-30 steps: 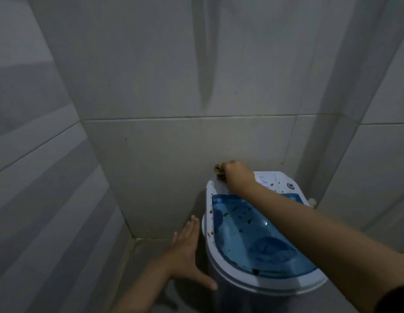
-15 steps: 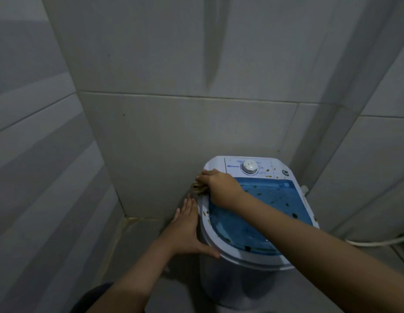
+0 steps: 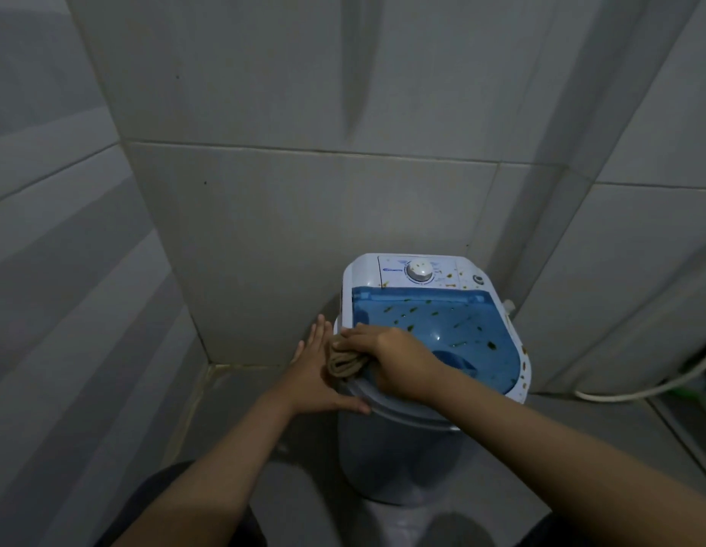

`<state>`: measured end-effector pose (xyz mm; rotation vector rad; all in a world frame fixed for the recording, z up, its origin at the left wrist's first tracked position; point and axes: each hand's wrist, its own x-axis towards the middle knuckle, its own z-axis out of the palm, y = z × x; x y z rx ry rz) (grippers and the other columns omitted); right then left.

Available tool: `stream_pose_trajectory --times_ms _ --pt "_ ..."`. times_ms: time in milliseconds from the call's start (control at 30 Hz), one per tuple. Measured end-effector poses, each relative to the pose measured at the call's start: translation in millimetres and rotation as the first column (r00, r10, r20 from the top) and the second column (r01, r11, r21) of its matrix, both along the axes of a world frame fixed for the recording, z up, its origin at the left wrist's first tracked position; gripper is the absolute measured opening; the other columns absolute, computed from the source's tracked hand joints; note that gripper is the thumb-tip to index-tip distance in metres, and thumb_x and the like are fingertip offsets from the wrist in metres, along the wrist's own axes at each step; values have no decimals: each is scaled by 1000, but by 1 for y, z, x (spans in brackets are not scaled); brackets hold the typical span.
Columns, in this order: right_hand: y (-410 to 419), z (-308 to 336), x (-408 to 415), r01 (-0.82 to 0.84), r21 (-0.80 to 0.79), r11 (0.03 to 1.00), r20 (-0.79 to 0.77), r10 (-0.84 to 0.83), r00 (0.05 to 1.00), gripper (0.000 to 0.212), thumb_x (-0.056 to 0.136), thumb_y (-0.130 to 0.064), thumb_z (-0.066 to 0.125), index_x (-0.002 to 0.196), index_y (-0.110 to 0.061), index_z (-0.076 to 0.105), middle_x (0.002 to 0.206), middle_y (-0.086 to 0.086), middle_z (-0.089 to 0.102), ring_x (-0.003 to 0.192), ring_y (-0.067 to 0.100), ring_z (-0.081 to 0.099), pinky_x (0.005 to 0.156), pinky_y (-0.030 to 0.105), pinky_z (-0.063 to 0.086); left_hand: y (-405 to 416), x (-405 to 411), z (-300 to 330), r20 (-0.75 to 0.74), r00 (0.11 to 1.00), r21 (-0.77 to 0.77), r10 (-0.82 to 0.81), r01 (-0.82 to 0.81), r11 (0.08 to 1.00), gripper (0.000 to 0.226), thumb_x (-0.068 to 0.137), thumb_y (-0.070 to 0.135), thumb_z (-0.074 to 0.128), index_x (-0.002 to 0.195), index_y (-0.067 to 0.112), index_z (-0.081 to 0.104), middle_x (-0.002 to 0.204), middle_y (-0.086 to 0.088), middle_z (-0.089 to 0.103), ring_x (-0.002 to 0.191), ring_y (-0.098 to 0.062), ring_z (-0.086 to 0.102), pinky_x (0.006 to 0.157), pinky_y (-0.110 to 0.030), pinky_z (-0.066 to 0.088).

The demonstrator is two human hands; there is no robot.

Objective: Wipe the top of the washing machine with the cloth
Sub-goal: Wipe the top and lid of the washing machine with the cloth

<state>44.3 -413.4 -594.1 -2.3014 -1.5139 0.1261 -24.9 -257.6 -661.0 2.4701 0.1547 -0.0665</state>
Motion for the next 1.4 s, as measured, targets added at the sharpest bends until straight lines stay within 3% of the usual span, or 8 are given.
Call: stream_pose_trajectory --times_ms 133,267,500,633,733,1033,1267,1400 --pt "-20 -4 -11 -37 37 999 -32 38 999 48 75 -12 70 122 -16 60 133 9 59 123 20 55 105 29 41 -2 1 5 -35 999 19 -2 3 1000 160 30 93 53 147 11 -20 155 -9 -27 142 -20 -24 114 -39 -11" --pt "-42 -10 -14 -66 59 996 -55 69 996 49 73 -1 68 119 -18 62 131 5 61 124 12 53 106 29 45 -3 0 2 -20 1000 64 17 -16 998 137 62 61 73 147 9 -21 155 -10 -28 144 -21 -22 114 -37 -11" --pt "-79 0 -13 -53 -33 998 -112 49 992 51 78 -1 59 122 -25 58 129 -4 62 121 8 54 105 26 45 -1 1 4 11 1000 73 -22 21 997 154 36 89 59 148 17 -19 156 -6 -26 142 -17 -24 113 -40 -11" --pt "-93 25 -3 -43 -184 982 -129 20 991 40 79 -8 60 112 -30 63 111 -8 69 102 7 62 88 29 53 0 4 2 37 998 90 -52 49 995 149 41 84 65 148 24 -20 156 -1 -28 142 -16 -25 115 -43 -10" --pt "-86 42 15 31 -177 984 -165 -61 984 44 74 3 56 106 -25 66 104 -3 72 97 11 64 87 33 54 1 6 2 50 996 92 -78 73 993 147 44 80 69 147 29 -22 156 2 -27 142 -14 -27 115 -44 -10" --pt "22 38 100 364 131 922 -71 -357 931 36 72 4 54 102 -10 66 97 15 71 89 32 64 75 41 54 0 9 3 40 994 98 -100 96 991 145 44 82 68 145 33 -25 156 6 -29 140 -14 -31 114 -46 -10" --pt "60 14 140 408 -50 912 190 -392 900 50 75 6 57 122 -11 54 124 17 58 110 39 56 86 44 52 -3 7 7 14 996 117 -83 81 990 147 45 80 69 145 29 -26 154 0 -33 140 -17 -30 113 -43 -11" --pt "55 14 138 377 -116 919 226 -345 911 57 79 3 56 132 -13 47 131 15 55 112 38 56 89 44 52 -4 8 6 5 998 111 -70 69 991 149 43 80 70 145 28 -26 155 0 -31 140 -17 -30 113 -42 -12"
